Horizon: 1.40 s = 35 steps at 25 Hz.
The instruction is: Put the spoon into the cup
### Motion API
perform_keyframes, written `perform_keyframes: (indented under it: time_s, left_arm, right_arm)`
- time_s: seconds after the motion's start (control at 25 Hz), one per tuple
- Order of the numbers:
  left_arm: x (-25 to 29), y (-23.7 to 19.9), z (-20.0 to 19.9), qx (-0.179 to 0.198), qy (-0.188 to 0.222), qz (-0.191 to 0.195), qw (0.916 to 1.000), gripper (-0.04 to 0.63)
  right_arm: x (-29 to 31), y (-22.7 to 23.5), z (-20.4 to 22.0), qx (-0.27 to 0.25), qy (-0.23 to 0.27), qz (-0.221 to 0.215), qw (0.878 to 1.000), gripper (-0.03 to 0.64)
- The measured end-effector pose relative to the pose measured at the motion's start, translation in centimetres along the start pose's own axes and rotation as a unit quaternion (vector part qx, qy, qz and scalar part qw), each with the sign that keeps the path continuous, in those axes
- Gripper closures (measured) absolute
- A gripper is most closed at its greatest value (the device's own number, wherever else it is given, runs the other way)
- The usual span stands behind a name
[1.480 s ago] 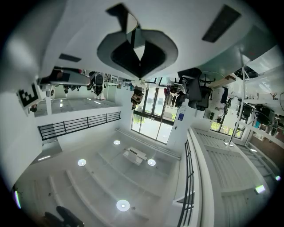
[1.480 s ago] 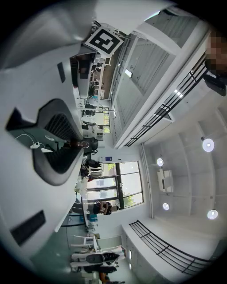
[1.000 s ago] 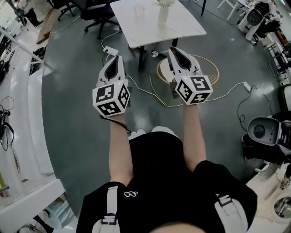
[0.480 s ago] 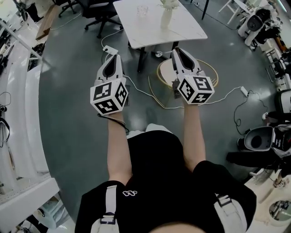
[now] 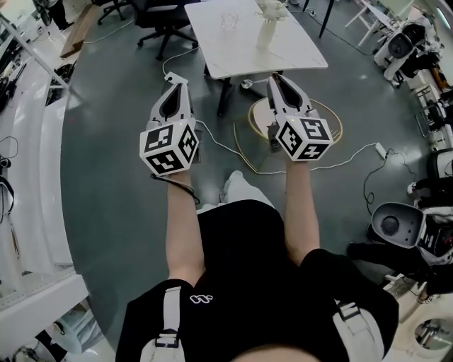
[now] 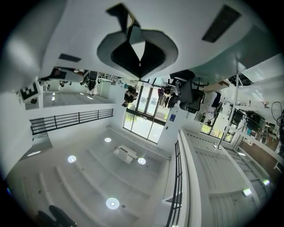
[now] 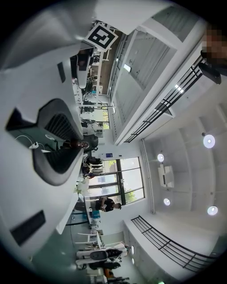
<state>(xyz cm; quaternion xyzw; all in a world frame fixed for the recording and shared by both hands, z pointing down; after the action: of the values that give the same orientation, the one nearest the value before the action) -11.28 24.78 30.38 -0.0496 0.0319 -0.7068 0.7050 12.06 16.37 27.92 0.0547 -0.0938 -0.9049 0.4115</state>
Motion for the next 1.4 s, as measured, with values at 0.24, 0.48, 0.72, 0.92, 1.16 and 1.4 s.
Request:
perform_keyframes:
  time_s: [0.24,0.48,0.72,0.92,1.16,1.4]
  left_arm:
    - [1.8,-0.1,-0.6,0.014,0.002,0.011,0.9998,0.580]
    - [4.5,-1.5,-2.8,0.036,0.012,0.012,0.9992,0.580]
    - [8.8,-1.5,-3.5,0.053,0.010,0.027,0.9982,0.580]
    - [13.2,-1.9,-2.4,0.036,-0.003,0.035,0.9987,0.580]
    - [19.2,-3.9,0.0,0.022,-0.033,0.021,0.9990,0.580]
    - [25.3,-5.8,-0.7,0.037,-0.055,-0.008,0.9978,0.580]
  right_arm:
    - [1.4,0.8,-0.4,0.010,0.015,-0.003,1.000,0.563]
    - [4.3,1.5,-1.1,0.020,0.033,-0.011,0.999,0.563]
    - [7.9,3.4,-1.8,0.020,0.047,-0.007,0.999,0.563]
    - [11.1,5.6,-1.8,0.002,0.038,-0.002,0.999,0.564]
    - [16.8,9.9,-1.2,0.017,0.027,0.013,0.999,0.565]
    - [23.7,13.1,-0.9,0.042,0.012,0.004,0.999,0.563]
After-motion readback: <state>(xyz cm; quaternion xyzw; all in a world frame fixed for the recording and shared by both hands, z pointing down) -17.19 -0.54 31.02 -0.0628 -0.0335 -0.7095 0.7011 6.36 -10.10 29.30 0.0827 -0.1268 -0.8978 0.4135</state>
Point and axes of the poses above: the fingertips, and each gripper's own axes: x forward along the fingers, y to its right, z out of its underside, the point moved 4 cm from there along -x, backward along the fingers, and after that the axes turned 9 degrees about x, right-handed, at the moved point
